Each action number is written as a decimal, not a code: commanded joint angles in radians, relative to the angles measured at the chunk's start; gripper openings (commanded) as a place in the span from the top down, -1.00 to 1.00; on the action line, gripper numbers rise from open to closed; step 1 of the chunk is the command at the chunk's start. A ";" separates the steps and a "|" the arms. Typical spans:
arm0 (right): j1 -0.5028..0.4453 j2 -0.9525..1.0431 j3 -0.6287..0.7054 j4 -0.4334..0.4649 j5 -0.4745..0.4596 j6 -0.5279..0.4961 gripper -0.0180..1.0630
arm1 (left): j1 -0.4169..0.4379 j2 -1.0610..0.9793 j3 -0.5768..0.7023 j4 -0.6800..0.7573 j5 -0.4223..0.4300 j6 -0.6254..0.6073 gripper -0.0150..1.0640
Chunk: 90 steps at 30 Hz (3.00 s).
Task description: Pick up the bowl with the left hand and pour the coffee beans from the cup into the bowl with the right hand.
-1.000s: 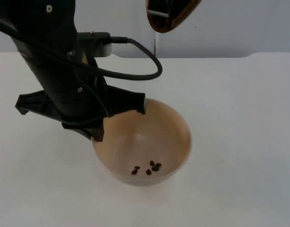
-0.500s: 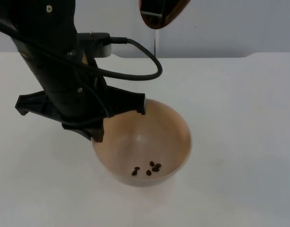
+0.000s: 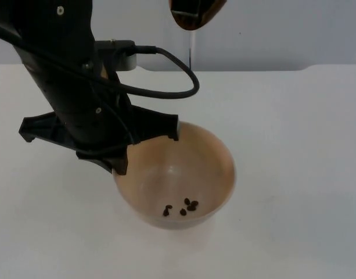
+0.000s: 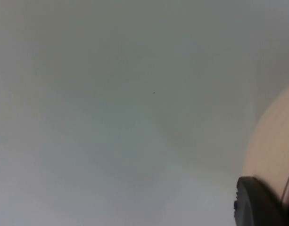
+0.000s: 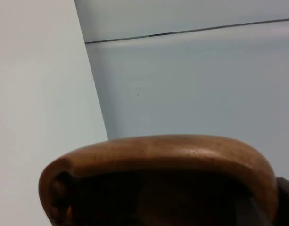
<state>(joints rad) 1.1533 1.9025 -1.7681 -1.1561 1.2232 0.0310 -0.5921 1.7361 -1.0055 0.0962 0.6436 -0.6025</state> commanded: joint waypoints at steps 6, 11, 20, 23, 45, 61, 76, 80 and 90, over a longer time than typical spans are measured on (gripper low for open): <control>0.010 0.001 -0.002 -0.072 -0.002 -0.031 0.97 | -0.004 -0.011 0.003 -0.017 -0.001 -0.008 0.98; 0.022 0.009 -0.002 -0.093 -0.002 -0.031 0.97 | -0.004 -0.011 0.003 -0.017 -0.001 -0.008 0.98; 0.031 0.012 -0.002 -0.160 -0.002 -0.041 0.97 | -0.004 -0.011 0.003 -0.017 -0.001 -0.008 0.98; 0.031 0.012 -0.002 -0.160 -0.002 -0.041 0.97 | -0.004 -0.011 0.003 -0.017 -0.001 -0.008 0.98; 0.031 0.012 -0.002 -0.203 -0.002 -0.047 0.97 | -0.004 -0.011 0.003 -0.019 -0.001 -0.008 0.98; 0.031 0.012 -0.002 -0.136 -0.002 -0.065 0.97 | -0.004 -0.011 0.003 -0.019 -0.001 -0.008 0.98; 0.006 -0.012 -0.004 0.056 -0.002 -0.069 0.97 | -0.004 -0.011 0.003 -0.024 0.000 -0.008 0.98; 0.004 -0.012 -0.004 0.070 -0.002 -0.062 0.97 | -0.004 -0.011 0.003 -0.024 0.000 -0.008 0.98; -0.046 -0.038 -0.004 0.186 -0.002 -0.065 0.97 | -0.004 -0.011 0.003 -0.024 0.004 -0.008 0.98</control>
<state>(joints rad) 1.1162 1.8868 -1.7681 -0.9774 1.2213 -0.0362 -0.5921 1.7361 -1.0055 0.0826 0.6456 -0.6025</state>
